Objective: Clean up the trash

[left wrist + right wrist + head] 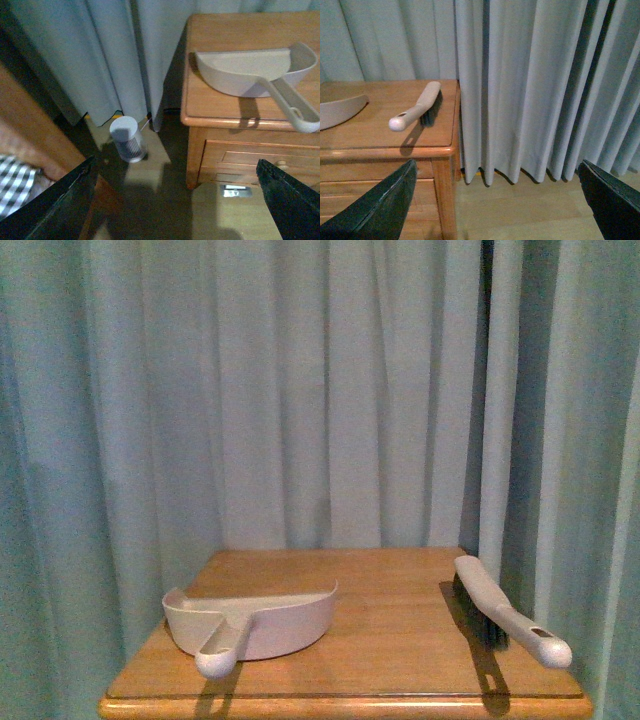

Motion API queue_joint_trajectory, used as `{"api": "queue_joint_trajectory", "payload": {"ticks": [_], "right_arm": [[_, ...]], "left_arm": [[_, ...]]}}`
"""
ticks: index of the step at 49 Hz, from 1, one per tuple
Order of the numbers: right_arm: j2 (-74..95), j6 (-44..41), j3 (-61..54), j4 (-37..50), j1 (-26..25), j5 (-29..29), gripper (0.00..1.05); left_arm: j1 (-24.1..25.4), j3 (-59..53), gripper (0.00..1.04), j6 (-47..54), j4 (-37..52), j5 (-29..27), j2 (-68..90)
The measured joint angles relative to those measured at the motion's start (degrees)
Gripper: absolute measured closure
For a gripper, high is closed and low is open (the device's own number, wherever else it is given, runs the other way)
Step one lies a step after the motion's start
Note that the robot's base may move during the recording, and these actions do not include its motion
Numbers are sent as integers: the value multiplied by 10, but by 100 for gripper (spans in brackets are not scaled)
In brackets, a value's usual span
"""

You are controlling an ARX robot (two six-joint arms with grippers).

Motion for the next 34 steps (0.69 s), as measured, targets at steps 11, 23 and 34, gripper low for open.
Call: {"api": "queue_joint_trajectory", "payload": {"ticks": [11, 23, 34], "right_arm": [[0, 0, 0, 0, 0, 0, 7], [0, 0, 0, 0, 0, 0, 7], [0, 0, 0, 0, 0, 0, 7]], "left_arm": [[-109, 252, 8, 22, -120, -19, 240], [-157, 457, 8, -47, -194, -51, 455], [-139, 535, 8, -96, -226, -71, 571]]}}
